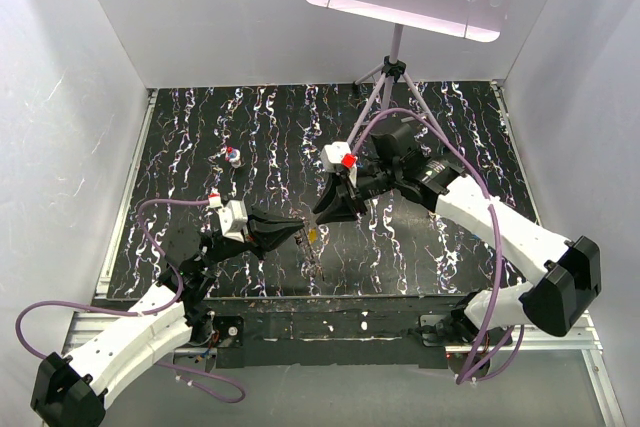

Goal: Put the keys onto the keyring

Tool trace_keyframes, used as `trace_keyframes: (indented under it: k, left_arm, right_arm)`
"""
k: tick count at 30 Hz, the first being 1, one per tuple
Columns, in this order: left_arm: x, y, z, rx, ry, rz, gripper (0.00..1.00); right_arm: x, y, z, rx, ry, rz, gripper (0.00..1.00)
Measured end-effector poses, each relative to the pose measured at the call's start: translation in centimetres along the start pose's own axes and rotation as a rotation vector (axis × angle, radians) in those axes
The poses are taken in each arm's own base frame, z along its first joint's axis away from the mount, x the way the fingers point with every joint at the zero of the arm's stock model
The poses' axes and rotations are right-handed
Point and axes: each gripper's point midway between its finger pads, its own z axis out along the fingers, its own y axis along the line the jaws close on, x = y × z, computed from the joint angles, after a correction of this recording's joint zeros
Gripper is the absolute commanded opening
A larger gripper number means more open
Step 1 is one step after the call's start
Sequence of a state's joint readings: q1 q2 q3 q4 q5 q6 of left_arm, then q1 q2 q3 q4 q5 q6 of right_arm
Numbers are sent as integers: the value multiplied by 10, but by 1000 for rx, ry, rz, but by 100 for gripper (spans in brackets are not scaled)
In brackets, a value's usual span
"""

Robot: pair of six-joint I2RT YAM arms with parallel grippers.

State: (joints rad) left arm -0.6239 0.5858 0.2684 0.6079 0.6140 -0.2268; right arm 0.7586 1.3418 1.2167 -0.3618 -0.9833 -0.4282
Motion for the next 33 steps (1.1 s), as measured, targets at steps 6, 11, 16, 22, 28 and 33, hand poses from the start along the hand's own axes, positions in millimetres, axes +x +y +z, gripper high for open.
trace_keyframes:
  k: [6,11,16,22,28,33]
  left_arm:
    - [-1,0,0,1,-5,2,0]
    - [-1,0,0,1,-6,1,0]
    - [-4,-1,0,3,-15,2,0]
    - [-2,-1,0,4,-18,0,0]
    - [0,-1,-1,3,-14,-4,0]
    - [0,-1,-1,3,-15,-6,0]
  right_arm:
    - [-1,2,4,-20,-5,11,30]
    - [0,3,7,-30,-2,16,30]
    - [-1,5,11,-42,-5,11,29]
    - [-2,7,14,-53,-8,18,27]
    - [0,8,17,-63,-6,26,26]
    - [-1,10,18,-69,-7,23,23]
